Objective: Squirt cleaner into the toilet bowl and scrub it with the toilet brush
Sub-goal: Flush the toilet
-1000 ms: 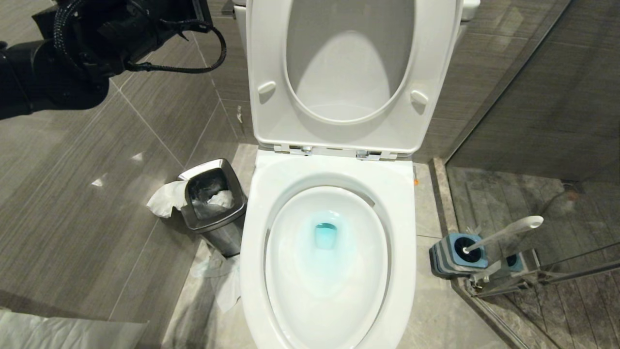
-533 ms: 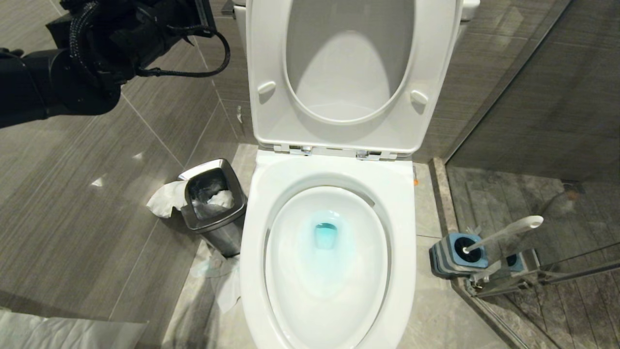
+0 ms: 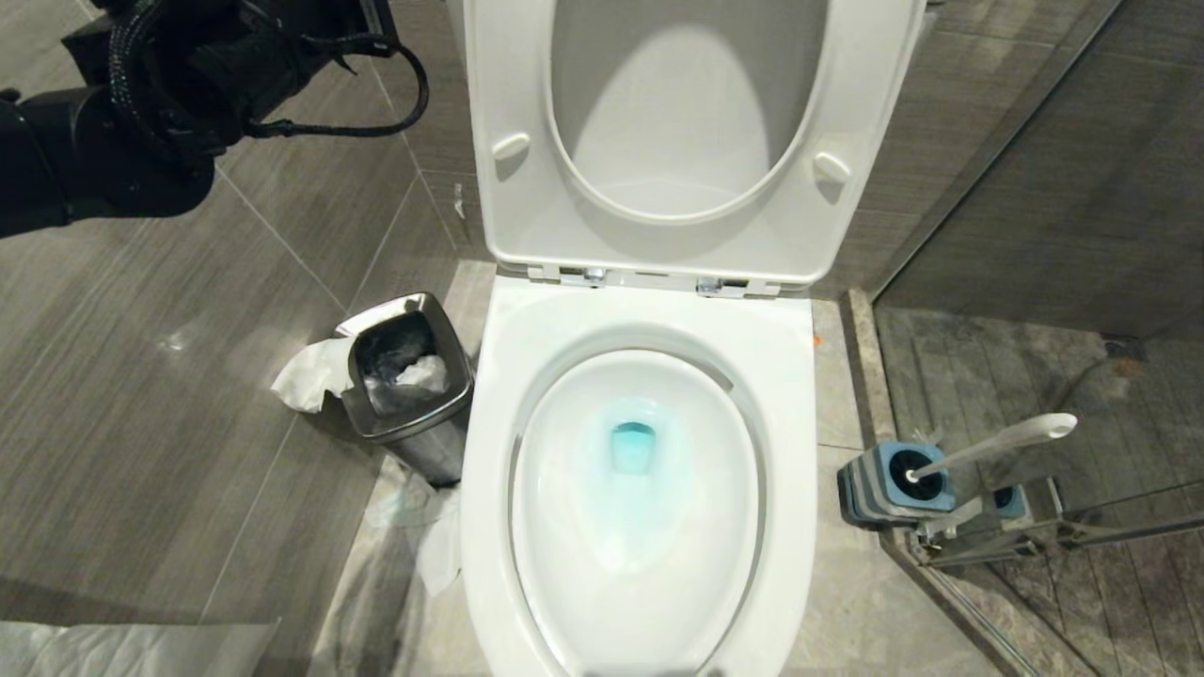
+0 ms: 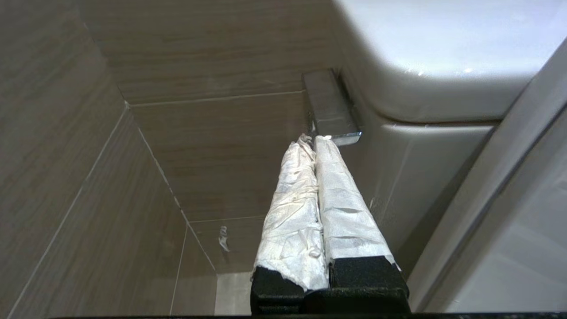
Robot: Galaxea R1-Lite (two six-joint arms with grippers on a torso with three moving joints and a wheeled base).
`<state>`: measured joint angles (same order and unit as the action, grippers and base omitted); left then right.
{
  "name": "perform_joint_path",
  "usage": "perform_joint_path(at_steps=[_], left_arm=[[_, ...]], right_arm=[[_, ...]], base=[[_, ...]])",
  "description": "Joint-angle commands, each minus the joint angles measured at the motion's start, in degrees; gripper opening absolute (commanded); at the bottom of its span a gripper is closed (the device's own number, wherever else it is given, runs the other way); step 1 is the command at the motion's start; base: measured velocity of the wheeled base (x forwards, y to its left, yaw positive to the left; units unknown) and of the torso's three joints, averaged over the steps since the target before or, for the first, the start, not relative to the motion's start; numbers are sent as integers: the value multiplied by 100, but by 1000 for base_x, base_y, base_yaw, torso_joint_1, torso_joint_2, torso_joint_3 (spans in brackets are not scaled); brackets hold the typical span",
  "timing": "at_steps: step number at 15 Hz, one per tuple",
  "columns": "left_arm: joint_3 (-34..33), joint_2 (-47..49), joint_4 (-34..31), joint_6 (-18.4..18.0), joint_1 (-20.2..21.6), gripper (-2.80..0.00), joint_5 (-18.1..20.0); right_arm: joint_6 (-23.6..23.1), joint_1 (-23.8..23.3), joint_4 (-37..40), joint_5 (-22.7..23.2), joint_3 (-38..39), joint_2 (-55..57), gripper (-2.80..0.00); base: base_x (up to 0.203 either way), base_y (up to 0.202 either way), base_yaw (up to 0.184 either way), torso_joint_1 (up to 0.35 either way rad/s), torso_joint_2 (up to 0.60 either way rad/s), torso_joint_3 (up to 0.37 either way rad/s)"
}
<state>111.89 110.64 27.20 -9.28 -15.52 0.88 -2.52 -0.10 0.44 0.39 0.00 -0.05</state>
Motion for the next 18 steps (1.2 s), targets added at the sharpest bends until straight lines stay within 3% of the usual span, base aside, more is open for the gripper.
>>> perform_joint_path(at_steps=[1,18], left_arm=[[1,-87,73,-11,52,-280,0],[9,-306,477,-57,58,-280,0]], right_arm=[[-3,1,0,-4,9,-4,-280],[-3,1,0,5,9,-4,-280]], base=[[0,0,0,3,-2,-88],[0,0,0,2,1,-38]])
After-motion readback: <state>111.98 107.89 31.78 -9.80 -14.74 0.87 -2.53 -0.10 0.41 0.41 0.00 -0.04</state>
